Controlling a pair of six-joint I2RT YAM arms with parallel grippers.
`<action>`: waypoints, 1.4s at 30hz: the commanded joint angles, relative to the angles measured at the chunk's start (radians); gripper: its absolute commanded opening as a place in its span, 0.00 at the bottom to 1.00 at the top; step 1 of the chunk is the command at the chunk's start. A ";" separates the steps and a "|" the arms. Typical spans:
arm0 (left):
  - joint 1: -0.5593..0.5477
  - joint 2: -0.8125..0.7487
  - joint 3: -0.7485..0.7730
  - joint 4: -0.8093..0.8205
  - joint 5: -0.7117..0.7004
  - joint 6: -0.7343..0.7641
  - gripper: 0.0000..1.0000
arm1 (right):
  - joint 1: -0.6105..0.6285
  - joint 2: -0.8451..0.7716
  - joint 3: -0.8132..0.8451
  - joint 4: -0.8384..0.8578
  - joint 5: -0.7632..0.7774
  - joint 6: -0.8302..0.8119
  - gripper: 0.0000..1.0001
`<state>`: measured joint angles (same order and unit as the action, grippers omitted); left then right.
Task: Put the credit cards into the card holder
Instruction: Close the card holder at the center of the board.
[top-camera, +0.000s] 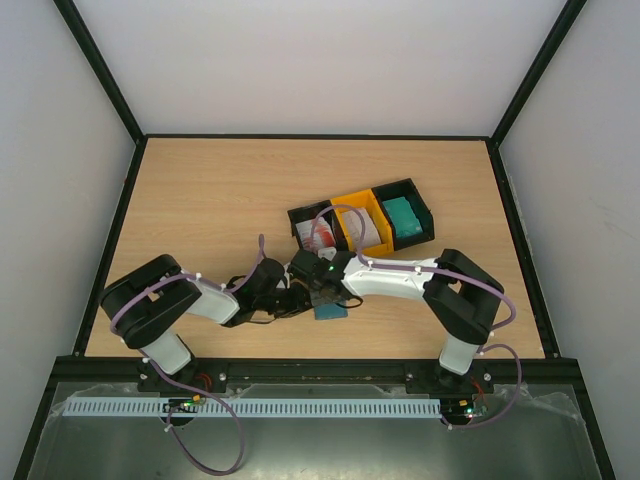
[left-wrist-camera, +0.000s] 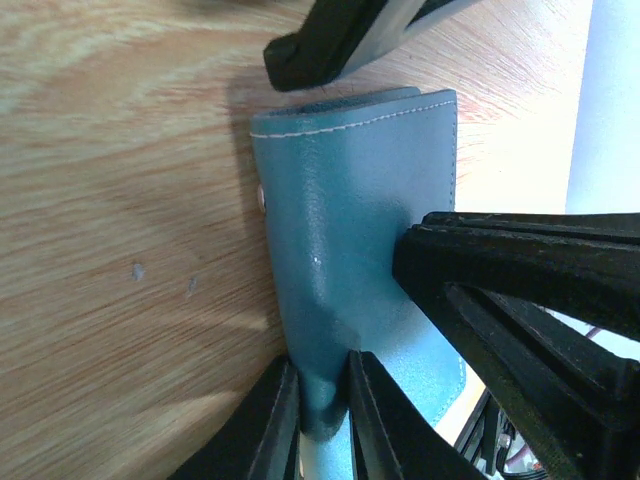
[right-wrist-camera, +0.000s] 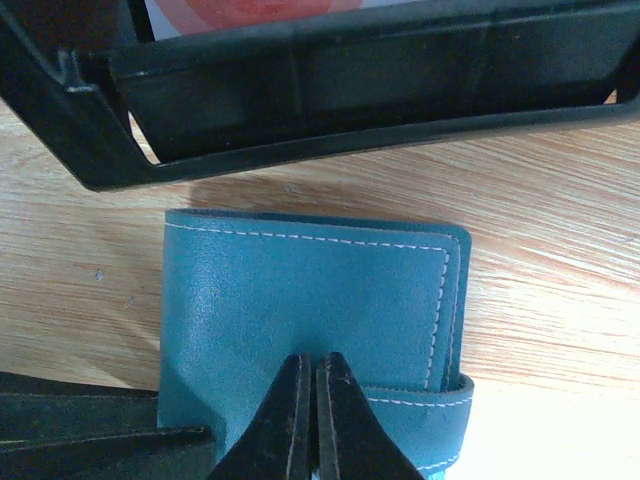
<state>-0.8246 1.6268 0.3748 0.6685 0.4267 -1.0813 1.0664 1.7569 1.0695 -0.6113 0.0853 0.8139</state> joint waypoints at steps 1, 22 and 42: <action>-0.006 0.033 0.006 0.000 -0.007 0.017 0.16 | 0.013 0.098 -0.071 0.071 -0.128 0.033 0.02; -0.001 0.025 0.010 -0.049 -0.025 0.007 0.16 | 0.012 -0.067 -0.528 0.600 -0.127 0.189 0.02; -0.016 0.047 0.060 -0.147 -0.117 -0.029 0.18 | 0.017 -0.227 -0.821 0.930 -0.155 0.272 0.02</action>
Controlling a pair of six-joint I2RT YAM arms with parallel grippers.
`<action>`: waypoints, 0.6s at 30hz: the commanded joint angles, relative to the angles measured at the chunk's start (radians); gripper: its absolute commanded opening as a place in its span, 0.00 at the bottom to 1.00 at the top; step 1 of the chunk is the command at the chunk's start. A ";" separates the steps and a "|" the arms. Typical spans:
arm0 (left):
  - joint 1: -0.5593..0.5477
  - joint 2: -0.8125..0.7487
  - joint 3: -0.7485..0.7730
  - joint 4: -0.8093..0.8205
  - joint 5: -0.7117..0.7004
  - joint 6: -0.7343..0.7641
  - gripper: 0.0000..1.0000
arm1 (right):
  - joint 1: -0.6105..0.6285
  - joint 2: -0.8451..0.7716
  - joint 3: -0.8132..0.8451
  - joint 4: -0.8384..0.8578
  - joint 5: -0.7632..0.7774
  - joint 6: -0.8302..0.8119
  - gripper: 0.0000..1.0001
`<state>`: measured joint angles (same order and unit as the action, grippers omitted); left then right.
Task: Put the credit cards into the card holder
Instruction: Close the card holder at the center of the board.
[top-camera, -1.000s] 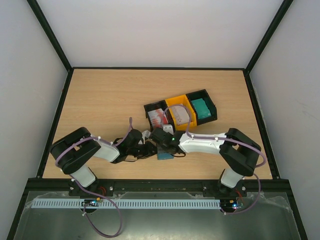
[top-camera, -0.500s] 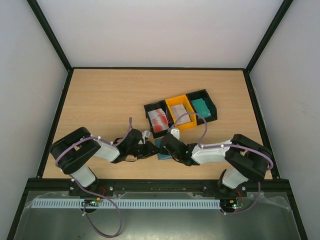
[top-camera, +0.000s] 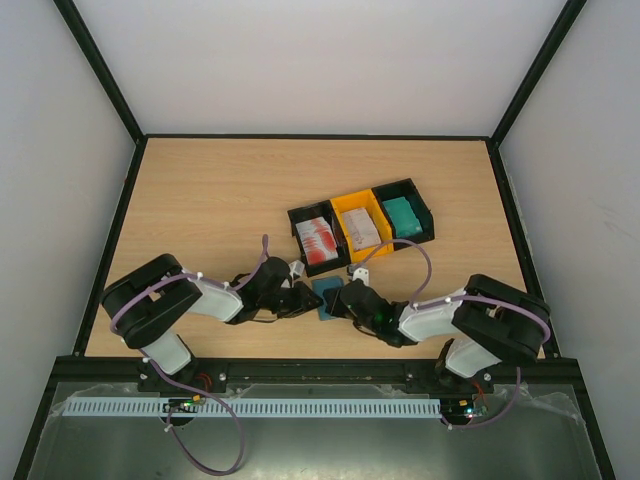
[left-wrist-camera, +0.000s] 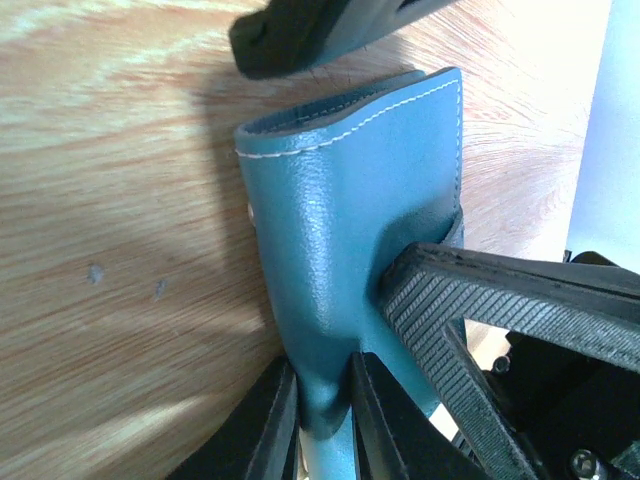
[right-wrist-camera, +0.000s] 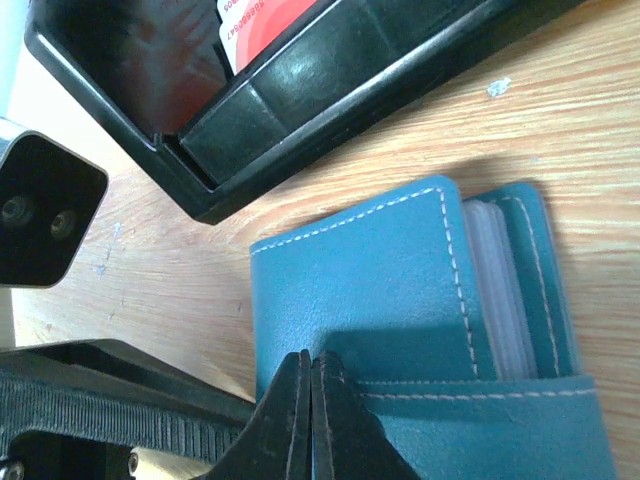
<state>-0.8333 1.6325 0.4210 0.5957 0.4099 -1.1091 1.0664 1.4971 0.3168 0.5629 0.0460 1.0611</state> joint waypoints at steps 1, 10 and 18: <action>-0.007 0.041 0.015 -0.075 -0.100 -0.001 0.18 | 0.014 0.011 -0.053 -0.260 -0.111 0.018 0.02; -0.011 0.019 0.016 -0.095 -0.097 0.017 0.20 | -0.092 -0.153 0.204 -0.522 -0.113 -0.103 0.11; -0.012 0.011 0.017 -0.091 -0.091 0.021 0.22 | -0.111 -0.247 0.288 -0.687 -0.070 -0.138 0.20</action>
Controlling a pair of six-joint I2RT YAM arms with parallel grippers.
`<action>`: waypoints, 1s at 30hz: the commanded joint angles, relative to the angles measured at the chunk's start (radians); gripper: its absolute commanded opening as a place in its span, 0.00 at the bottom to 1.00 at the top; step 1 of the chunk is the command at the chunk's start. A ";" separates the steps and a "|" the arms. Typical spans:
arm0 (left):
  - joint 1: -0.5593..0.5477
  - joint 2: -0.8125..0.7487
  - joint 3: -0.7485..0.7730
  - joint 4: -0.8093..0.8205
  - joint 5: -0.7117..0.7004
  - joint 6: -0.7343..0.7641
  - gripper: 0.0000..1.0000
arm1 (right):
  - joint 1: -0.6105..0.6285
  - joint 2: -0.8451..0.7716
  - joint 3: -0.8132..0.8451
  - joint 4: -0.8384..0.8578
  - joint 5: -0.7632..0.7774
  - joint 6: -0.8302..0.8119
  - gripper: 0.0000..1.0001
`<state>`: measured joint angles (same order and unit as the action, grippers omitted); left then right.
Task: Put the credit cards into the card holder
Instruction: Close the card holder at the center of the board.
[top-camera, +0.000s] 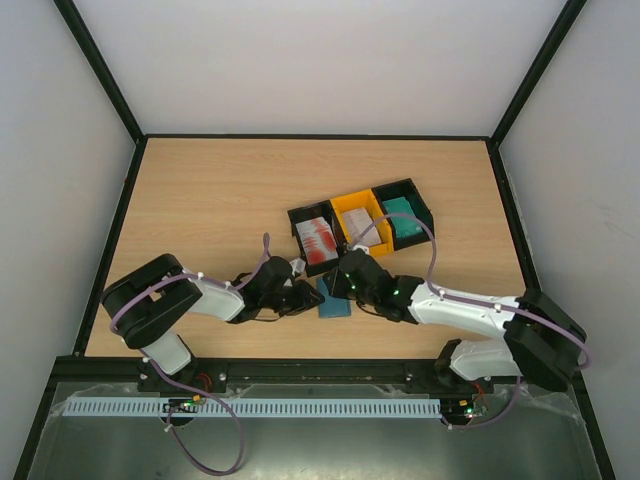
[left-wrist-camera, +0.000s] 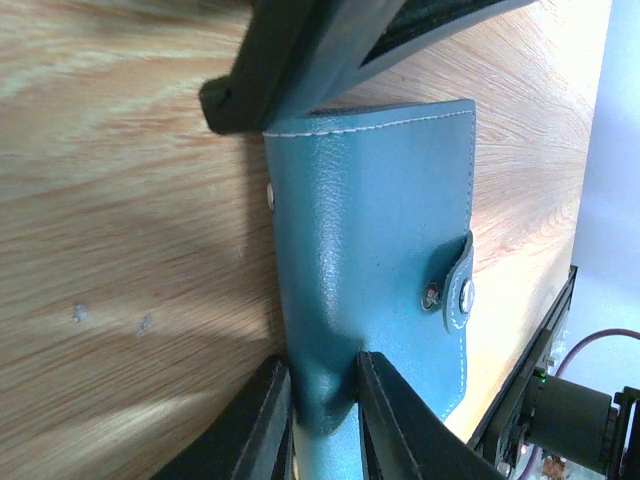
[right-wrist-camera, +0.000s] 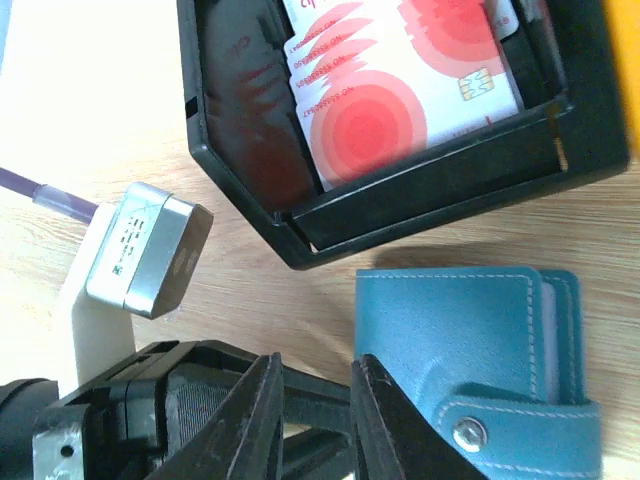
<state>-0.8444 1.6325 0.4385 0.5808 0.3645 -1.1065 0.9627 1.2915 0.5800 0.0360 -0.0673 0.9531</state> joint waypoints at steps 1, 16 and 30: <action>-0.002 0.010 0.000 -0.076 -0.045 0.019 0.22 | -0.010 -0.042 0.027 -0.189 0.057 -0.026 0.20; -0.012 0.039 0.007 -0.066 -0.036 0.022 0.25 | -0.010 0.031 -0.026 -0.173 -0.035 -0.015 0.12; -0.016 0.045 0.012 -0.060 -0.033 0.022 0.25 | -0.011 -0.043 -0.016 -0.190 0.074 -0.017 0.21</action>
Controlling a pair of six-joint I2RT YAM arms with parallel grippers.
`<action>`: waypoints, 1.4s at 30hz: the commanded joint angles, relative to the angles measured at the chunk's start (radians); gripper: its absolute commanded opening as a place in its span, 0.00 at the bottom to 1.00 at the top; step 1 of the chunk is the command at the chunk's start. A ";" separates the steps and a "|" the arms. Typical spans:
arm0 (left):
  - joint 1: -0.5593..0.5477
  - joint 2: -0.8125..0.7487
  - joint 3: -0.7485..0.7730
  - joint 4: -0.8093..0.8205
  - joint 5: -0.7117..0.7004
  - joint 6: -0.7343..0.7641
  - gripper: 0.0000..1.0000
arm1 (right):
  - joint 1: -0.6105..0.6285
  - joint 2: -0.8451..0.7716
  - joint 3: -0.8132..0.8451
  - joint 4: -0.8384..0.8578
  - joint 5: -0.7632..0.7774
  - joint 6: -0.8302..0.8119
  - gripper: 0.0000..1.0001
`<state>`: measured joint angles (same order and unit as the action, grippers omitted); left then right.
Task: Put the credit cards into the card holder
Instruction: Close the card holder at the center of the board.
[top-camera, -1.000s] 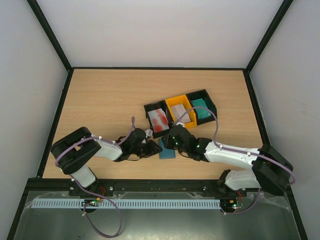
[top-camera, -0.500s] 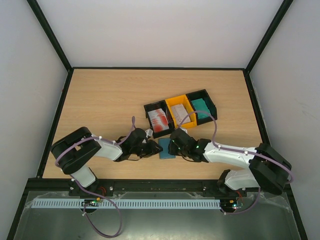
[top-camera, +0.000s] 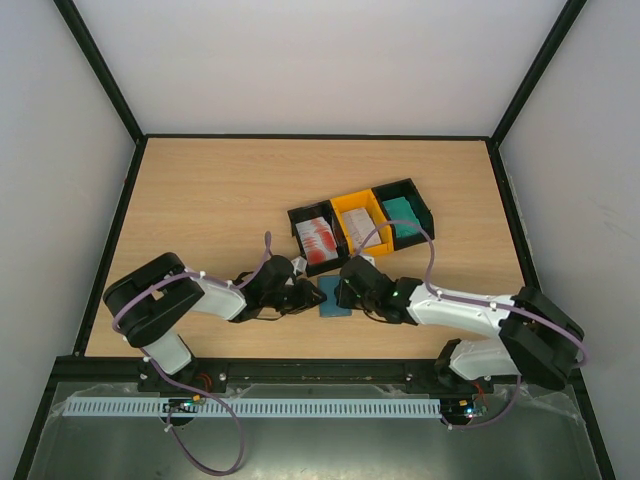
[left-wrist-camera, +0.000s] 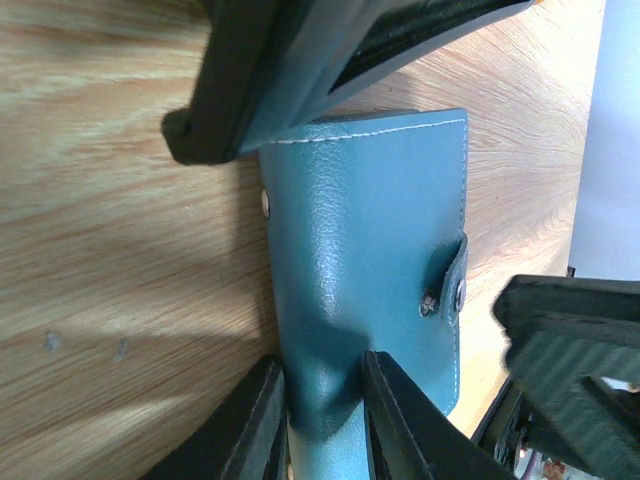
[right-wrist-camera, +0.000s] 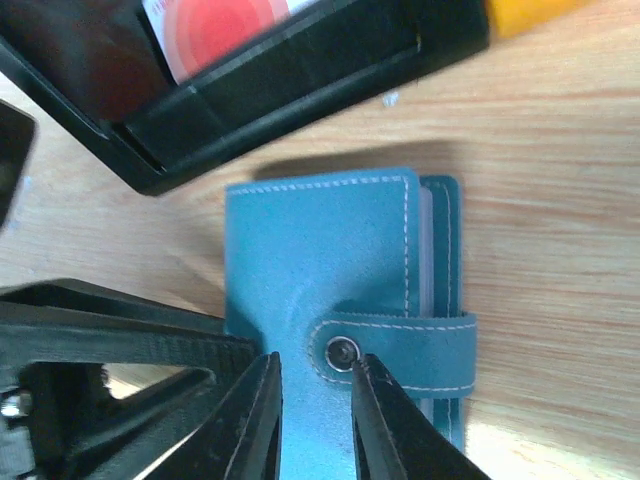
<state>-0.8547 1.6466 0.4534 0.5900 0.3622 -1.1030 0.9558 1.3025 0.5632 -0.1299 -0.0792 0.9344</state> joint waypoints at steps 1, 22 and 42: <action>-0.006 0.033 -0.002 -0.070 -0.029 0.018 0.25 | -0.005 -0.055 0.002 -0.035 0.102 0.003 0.21; -0.015 0.045 -0.001 -0.067 -0.028 0.022 0.26 | -0.020 0.083 -0.008 0.083 -0.032 -0.027 0.09; -0.018 0.066 0.003 -0.051 -0.026 0.018 0.26 | -0.017 0.122 -0.049 0.017 -0.120 -0.035 0.02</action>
<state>-0.8593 1.6588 0.4591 0.6041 0.3634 -1.1027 0.9249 1.3895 0.5613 -0.0418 -0.1158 0.9157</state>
